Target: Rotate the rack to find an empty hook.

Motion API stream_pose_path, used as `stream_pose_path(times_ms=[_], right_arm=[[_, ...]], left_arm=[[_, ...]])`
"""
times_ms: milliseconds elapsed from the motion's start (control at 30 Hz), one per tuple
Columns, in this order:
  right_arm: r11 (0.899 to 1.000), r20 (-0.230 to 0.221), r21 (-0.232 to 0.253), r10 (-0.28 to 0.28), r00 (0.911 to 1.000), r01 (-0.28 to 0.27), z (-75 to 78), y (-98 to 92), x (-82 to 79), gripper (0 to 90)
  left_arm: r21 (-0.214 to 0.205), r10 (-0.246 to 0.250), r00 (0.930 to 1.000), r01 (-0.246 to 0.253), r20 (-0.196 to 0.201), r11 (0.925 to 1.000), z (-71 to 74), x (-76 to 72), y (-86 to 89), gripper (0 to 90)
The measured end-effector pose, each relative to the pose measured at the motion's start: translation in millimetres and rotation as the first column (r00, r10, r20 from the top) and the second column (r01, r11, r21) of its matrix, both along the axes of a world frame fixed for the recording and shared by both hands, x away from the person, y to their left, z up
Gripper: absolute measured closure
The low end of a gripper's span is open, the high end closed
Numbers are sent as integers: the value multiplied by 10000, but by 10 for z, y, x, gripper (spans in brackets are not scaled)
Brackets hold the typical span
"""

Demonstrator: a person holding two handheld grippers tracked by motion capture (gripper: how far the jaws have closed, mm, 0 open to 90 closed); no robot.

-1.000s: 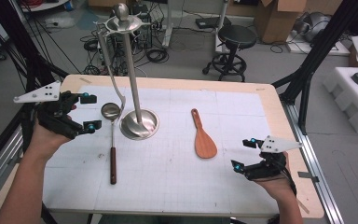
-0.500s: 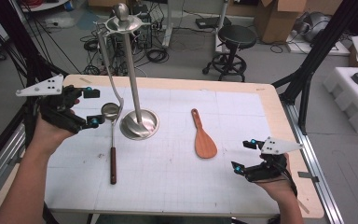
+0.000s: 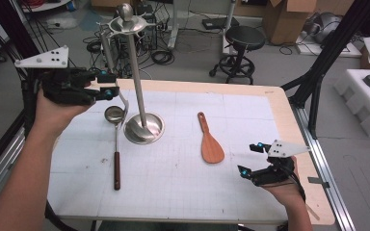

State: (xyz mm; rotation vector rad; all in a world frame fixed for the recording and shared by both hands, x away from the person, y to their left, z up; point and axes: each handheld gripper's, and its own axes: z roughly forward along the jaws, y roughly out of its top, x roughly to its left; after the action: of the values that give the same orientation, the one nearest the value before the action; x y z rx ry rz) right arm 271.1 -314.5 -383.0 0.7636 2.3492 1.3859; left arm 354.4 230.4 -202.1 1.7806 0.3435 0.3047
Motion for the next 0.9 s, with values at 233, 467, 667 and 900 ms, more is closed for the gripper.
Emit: stream_pose_path(times_ms=[233,467,667,900], right_arm=[[10000,45,25,-13,10000,13,-1,-8,-9,117],[10000,-35,-18,-25,10000,25,-7,-1,-18,117],[10000,-20,-13,8,10000,-8,-7,8,-14,117],[10000,-33,63,-16,10000,16,-7,-7,-17,118]], left_arm=[[138,-495,9987,497,-124,9987,200,105,-63,773],[308,-403,9992,401,59,9987,349,169,-129,874],[369,-187,9998,184,88,9992,458,208,-143,896],[-112,45,9997,-42,219,9999,563,214,-89,896]])
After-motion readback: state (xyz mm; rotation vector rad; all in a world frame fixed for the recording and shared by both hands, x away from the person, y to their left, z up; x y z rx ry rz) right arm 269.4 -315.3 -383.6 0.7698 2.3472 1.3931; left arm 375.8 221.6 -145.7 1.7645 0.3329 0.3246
